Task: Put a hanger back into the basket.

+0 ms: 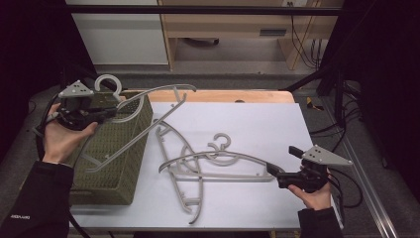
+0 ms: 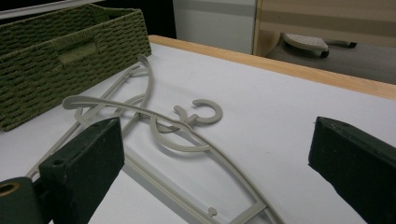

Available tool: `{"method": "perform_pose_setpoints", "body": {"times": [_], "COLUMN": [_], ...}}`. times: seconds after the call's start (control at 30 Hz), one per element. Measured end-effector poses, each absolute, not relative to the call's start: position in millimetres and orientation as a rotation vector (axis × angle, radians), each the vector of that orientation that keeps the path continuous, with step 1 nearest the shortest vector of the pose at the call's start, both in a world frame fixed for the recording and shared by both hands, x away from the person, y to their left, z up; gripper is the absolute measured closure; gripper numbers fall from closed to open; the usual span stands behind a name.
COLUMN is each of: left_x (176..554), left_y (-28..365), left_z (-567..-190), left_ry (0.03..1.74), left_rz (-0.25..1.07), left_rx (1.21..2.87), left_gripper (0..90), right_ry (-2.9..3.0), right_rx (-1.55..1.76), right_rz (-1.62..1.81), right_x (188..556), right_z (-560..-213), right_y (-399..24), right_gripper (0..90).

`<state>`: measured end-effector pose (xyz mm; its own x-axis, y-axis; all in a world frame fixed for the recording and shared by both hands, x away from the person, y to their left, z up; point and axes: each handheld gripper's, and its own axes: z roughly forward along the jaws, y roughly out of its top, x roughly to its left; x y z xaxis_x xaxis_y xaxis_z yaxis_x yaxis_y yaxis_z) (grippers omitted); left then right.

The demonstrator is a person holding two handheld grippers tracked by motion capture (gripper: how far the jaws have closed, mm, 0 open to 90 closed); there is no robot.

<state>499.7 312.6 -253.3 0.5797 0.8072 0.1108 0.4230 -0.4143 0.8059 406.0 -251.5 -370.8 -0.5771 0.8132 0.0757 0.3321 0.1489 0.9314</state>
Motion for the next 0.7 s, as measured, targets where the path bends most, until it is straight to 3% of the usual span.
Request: {"method": "perform_pose_setpoints", "body": {"times": [0.7], "left_x": [502.6], "left_y": [365.1], "left_z": [-252.6], "left_ry": [1.033], "left_rz": [0.703], "left_rx": [2.041], "left_gripper": [83.1], "right_ry": [2.001], "right_rx": [1.092], "right_rz": [1.402], "right_x": [407.8], "right_z": [-373.3], "right_y": [-248.4], "right_gripper": [4.0]}}
